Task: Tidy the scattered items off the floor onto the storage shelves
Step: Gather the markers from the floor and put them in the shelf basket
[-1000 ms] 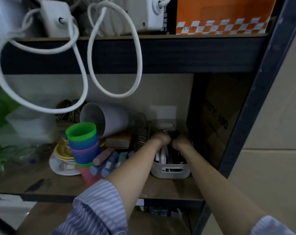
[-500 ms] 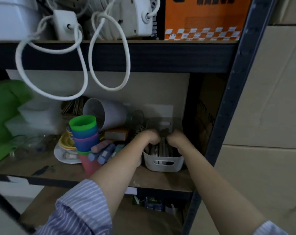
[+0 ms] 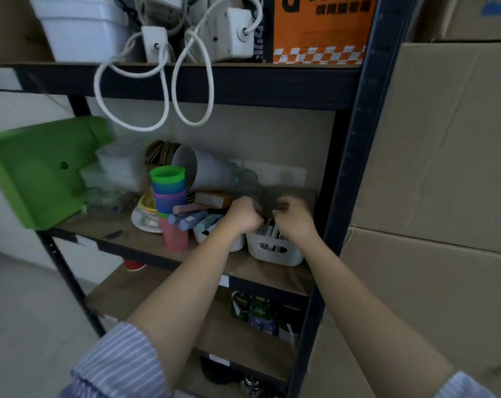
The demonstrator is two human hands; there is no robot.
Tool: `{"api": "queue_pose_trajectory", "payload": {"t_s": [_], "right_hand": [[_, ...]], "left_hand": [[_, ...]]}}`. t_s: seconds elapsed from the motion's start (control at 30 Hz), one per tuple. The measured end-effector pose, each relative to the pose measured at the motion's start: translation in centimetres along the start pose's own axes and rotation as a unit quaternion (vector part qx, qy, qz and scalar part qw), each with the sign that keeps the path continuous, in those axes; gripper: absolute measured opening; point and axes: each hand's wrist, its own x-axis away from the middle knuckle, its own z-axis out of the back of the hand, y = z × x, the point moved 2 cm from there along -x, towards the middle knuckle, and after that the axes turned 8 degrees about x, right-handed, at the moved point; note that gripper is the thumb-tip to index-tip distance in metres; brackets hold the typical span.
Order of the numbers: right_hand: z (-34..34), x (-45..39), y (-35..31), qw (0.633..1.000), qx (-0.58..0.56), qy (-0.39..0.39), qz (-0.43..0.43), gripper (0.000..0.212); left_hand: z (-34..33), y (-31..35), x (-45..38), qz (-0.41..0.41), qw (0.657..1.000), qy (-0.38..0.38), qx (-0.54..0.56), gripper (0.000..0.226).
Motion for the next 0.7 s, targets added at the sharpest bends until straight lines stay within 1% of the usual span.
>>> {"api": "queue_pose_trajectory", "payload": {"t_s": [0.07, 0.17, 0.2, 0.27, 0.33, 0.4, 0.6, 0.7], "right_hand": [[-0.6, 1.3, -0.5, 0.999, 0.027, 0.004, 0.039, 0.044], [-2.6, 3.5, -1.3, 0.995, 0.06, 0.001, 0.083, 0.04], [-3.4, 4.4, -1.7, 0.993, 0.067, -0.002, 0.093, 0.038], [-5.1, 6.1, -2.6, 0.989, 0.076, -0.019, 0.122, 0.036], [-7.1, 7.9, -3.5, 0.985, 0.079, -0.055, 0.144, 0.036], [-9.2, 9.8, -4.4, 0.978, 0.087, -0.097, 0.159, 0.037], [-16.6, 17.1, -6.9, 0.94, 0.116, -0.219, 0.234, 0.041], [-20.4, 22.2, -7.9, 0.917, 0.129, -0.266, 0.269, 0.044]], "left_hand": [[0.4, -1.0, 1.7, -0.008, 0.998, 0.032, 0.044, 0.011], [1.3, -3.4, 4.9, -0.002, 0.989, 0.099, 0.109, 0.019], [1.7, -4.3, 6.1, -0.002, 0.986, 0.117, 0.115, 0.02], [2.7, -6.3, 8.6, -0.007, 0.985, 0.152, 0.086, 0.02], [3.8, -8.5, 11.5, -0.006, 0.982, 0.177, 0.06, 0.022], [4.8, -10.9, 14.5, 0.013, 0.983, 0.179, 0.046, 0.022], [6.8, -18.3, 25.2, 0.089, 0.974, 0.207, 0.008, 0.021], [7.4, -22.1, 31.6, 0.154, 0.962, 0.226, 0.017, 0.025]]}}
